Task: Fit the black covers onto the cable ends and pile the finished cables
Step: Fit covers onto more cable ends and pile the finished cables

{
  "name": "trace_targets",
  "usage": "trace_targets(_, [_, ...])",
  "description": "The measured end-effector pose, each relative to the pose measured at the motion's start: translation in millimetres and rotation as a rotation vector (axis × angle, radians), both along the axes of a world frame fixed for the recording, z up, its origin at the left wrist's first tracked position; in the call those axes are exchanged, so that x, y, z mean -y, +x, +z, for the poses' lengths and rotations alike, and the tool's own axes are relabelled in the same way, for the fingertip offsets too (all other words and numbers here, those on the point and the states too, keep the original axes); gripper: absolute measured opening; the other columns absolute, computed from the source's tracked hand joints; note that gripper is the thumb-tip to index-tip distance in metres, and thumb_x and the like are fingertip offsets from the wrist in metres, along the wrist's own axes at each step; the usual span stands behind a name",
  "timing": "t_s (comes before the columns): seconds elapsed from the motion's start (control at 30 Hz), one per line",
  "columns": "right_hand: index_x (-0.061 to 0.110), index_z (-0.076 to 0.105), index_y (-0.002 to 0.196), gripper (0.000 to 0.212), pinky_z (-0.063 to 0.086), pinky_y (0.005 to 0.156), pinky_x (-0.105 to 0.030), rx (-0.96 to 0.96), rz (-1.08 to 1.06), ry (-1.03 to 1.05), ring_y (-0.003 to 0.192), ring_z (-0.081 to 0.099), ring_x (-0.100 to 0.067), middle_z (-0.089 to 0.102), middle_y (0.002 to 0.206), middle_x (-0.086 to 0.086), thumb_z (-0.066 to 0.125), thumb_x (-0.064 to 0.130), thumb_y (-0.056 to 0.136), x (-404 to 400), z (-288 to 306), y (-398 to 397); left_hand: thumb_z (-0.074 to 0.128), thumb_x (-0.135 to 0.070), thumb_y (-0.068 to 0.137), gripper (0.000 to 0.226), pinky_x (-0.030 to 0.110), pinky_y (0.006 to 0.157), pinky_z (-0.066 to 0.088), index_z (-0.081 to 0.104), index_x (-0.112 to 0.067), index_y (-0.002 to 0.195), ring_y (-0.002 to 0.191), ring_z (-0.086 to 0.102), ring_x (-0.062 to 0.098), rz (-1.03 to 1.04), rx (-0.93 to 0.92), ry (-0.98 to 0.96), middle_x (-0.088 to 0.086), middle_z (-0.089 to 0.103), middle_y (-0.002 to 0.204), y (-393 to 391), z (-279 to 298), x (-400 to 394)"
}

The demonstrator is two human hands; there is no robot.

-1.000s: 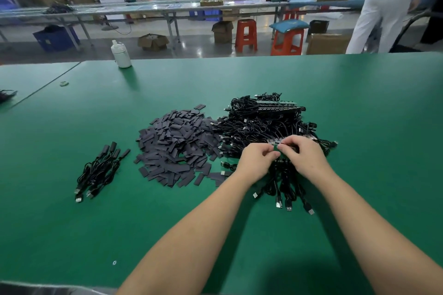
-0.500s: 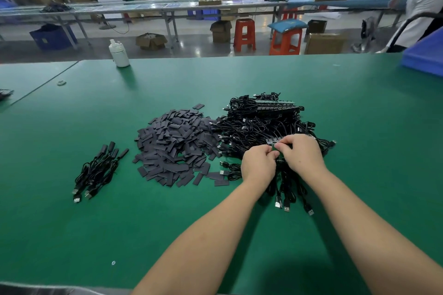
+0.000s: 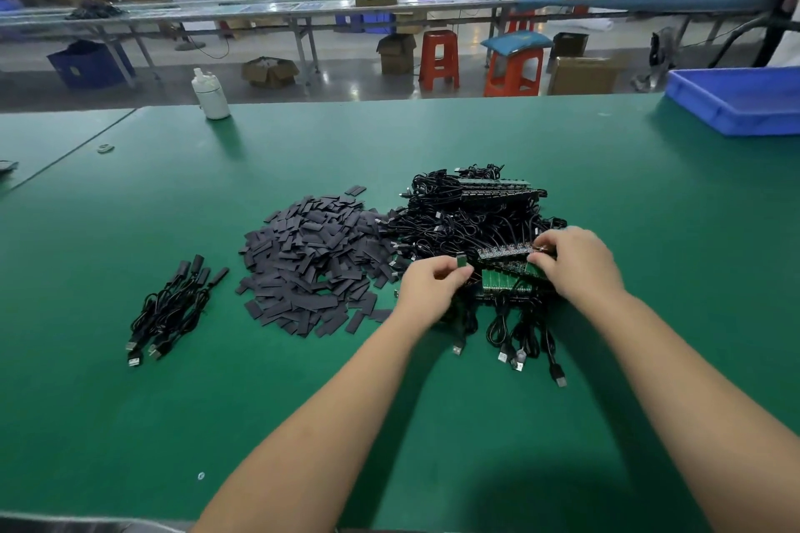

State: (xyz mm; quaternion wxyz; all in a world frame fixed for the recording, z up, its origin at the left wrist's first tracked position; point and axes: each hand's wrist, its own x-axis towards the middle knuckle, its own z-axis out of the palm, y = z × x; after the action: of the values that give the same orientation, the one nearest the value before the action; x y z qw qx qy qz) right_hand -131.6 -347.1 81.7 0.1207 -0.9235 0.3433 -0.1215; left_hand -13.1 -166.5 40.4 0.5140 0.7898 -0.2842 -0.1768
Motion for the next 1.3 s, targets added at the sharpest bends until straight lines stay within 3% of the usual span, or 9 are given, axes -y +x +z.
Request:
trace_targets(0.07, [0.017,0.067,0.123,0.032,0.045,0.100,-0.043,0.050,0.027,-0.127,0.117,0.053,-0.027,0.064,0.122,-0.007,0.065,0.034,0.096,-2.4,-2.8,-1.5,0.067,-0.036,0.091,0.031,0.034,0.063,0.049,0.060,-0.015,0.069,0.060,0.051,0.010,-0.041,0.035,-0.023,-0.009,0.055,0.061,7.9,2.9,-12.6])
trace_targets(0.17, [0.020,0.070,0.117,0.024,0.047,0.087,-0.031,0.268,0.151,-0.061,0.100,0.058,-0.012,0.070,0.112,0.001,0.057,0.032,0.100,-22.5,-4.8,4.0,0.071,-0.032,0.089,0.019,0.027,0.060,0.043,0.066,-0.015,0.082,0.059,0.045,0.008,-0.038,0.111,-0.077,-0.010,0.054,0.065,16.4,14.2,-28.0])
trace_targets(0.33, [0.022,0.068,0.116,0.048,0.055,0.088,-0.027,0.374,0.303,1.036,0.094,0.073,-0.010,0.078,0.098,0.005,0.032,0.050,0.105,-79.4,-5.9,25.6,0.075,-0.017,0.086,0.013,0.022,0.058,0.042,0.065,-0.012,0.091,0.059,0.048,0.013,-0.158,-0.036,-0.250,-0.002,0.059,0.068,16.9,36.5,-43.6])
trace_targets(0.43, [0.016,0.069,0.111,0.051,0.056,0.064,-0.027,0.445,0.284,1.297,0.068,0.068,-0.018,0.075,0.083,-0.007,0.031,0.049,0.106,-107.2,-14.2,34.6,0.075,-0.016,0.085,0.010,0.027,0.065,0.047,0.066,-0.013,0.086,0.066,0.056,0.012,-0.140,-0.048,-0.271,0.000,0.067,0.073,17.9,37.1,-51.0])
trace_targets(0.5, [0.011,0.069,0.104,0.044,0.045,0.051,-0.025,0.400,0.277,1.190,0.054,0.054,-0.013,0.069,0.073,-0.005,0.037,0.042,0.107,-116.1,-21.2,36.2,0.076,-0.018,0.085,0.011,0.031,0.064,0.045,0.067,-0.011,0.086,0.069,0.052,0.013,-0.152,-0.063,-0.227,-0.001,0.064,0.074,23.6,31.1,-59.6])
trace_targets(0.67, [0.010,0.067,0.081,0.029,0.036,0.055,-0.027,0.260,0.299,0.937,0.059,0.044,-0.014,0.056,0.065,0.002,0.057,0.028,0.101,-121.2,-39.9,33.6,0.074,-0.016,0.087,0.007,0.019,0.054,0.037,0.068,-0.013,0.089,0.059,0.044,0.009,-0.218,-0.126,-0.070,0.000,0.052,0.068,33.6,1.5,-84.7])
trace_targets(1.0, [0.012,0.067,0.088,0.017,0.046,0.045,-0.025,0.046,0.343,1.045,0.046,0.055,-0.012,0.071,0.076,-0.004,0.060,0.022,0.099,-135.3,-54.4,51.2,0.065,-0.007,0.091,0.010,0.026,0.056,0.047,0.069,-0.016,0.091,0.059,0.056,0.012,-0.227,-0.181,0.016,-0.001,0.066,0.070,46.3,-25.2,-102.2])
trace_targets(1.13, [0.016,0.070,0.085,0.022,0.037,0.044,-0.020,-0.075,0.328,0.819,0.040,0.043,-0.006,0.071,0.068,0.003,0.056,0.024,0.100,-137.2,-68.3,58.4,0.067,-0.027,0.090,0.006,0.023,0.066,0.046,0.069,-0.031,0.087,0.067,0.058,0.001,-0.053,0.179,0.233,-0.014,0.067,0.077,69.4,-31.1,-113.5])
trace_targets(1.3, [0.026,0.064,0.085,0.022,0.046,0.061,-0.027,-0.103,0.252,0.637,0.059,0.053,-0.007,0.070,0.073,0.007,0.050,0.036,0.099,-149.3,-96.8,60.0,0.061,-0.031,0.094,0.022,0.037,0.089,0.051,0.066,-0.025,0.116,0.106,0.058,0.020,0.075,0.516,0.640,-0.004,0.056,0.116,106.4,-45.4,-131.6])
